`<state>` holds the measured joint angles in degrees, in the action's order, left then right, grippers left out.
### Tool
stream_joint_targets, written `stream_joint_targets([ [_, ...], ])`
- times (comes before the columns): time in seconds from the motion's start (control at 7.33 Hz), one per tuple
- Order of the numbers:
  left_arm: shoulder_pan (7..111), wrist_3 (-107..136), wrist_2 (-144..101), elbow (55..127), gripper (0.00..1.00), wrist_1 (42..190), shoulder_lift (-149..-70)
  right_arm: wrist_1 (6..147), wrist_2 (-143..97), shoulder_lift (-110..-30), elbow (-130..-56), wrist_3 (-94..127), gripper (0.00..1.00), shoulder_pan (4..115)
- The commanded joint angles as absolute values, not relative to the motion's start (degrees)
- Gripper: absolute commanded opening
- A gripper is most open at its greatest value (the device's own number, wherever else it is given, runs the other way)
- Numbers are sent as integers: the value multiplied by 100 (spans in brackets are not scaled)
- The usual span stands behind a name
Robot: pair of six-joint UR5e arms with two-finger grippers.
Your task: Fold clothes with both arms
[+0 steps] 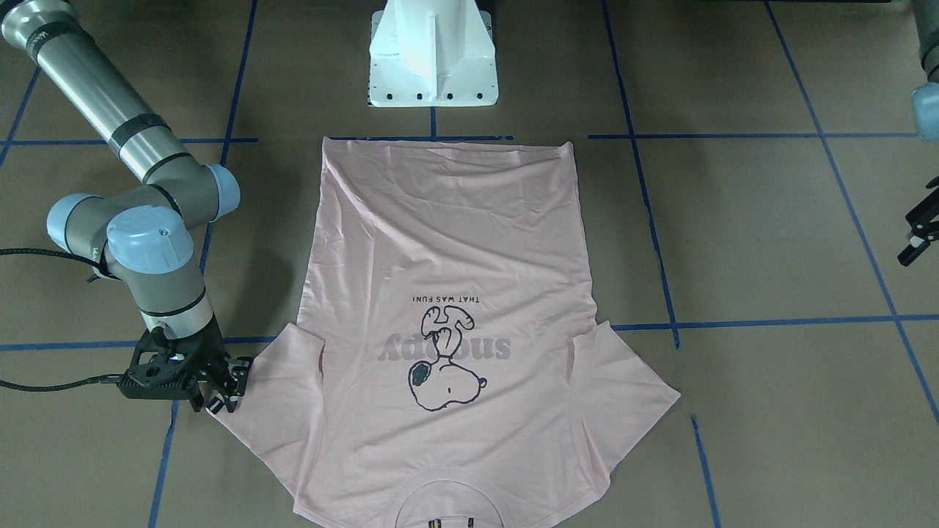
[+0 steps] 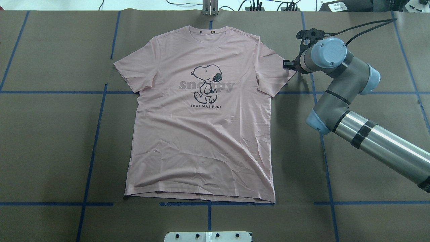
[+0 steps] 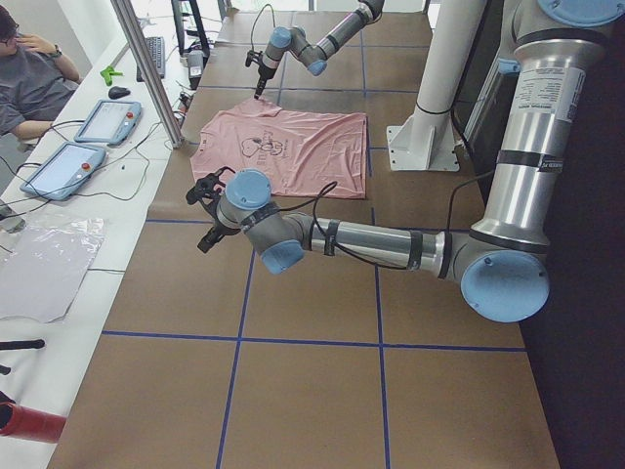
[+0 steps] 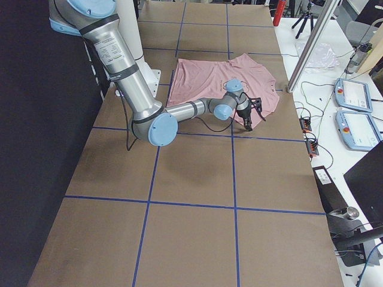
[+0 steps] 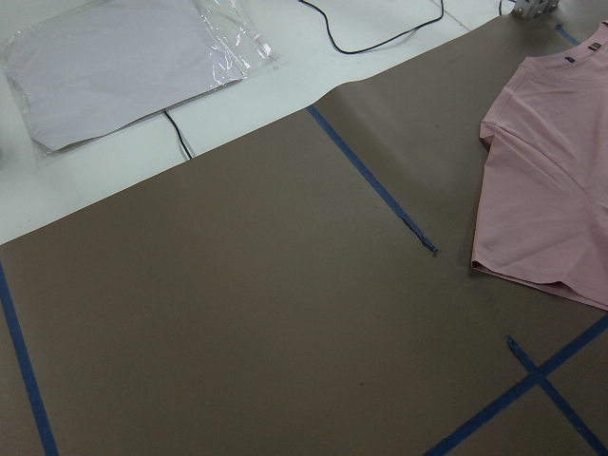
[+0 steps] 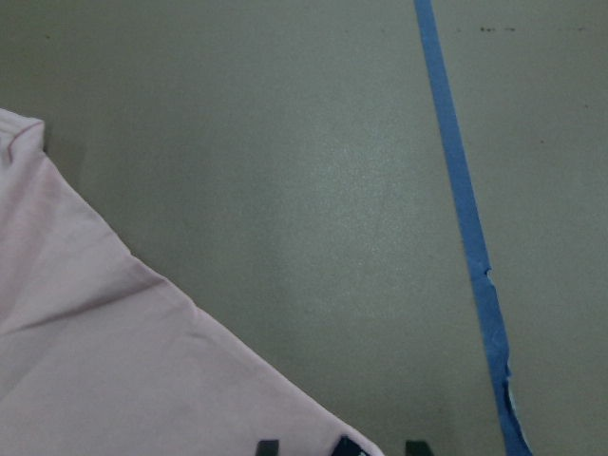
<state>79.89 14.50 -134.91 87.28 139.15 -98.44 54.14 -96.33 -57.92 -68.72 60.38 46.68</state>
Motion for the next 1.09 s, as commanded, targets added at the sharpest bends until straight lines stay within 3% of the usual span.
stream_joint_targets([
  [0.0,7989,1441,-13491,8728,100,13913,-9844,5414,-9633,-5783,-6847,6047,36,4667],
  [0.14,7989,1441,-13491,8728,100,13922,-9835,5414,-9633,-5783,-6855,6151,4,4667],
  [0.27,7989,1441,-13491,8736,100,13922,-9835,5414,-9633,-5748,-6864,6283,0,4667],
  [0.68,7989,1441,-13491,8728,100,13922,-9835,5510,-9598,-5398,-6899,6685,0,4632],
  [0.95,7989,1441,-13491,8719,100,13922,-9835,6331,-9214,-4733,-6926,7116,0,4440],
])
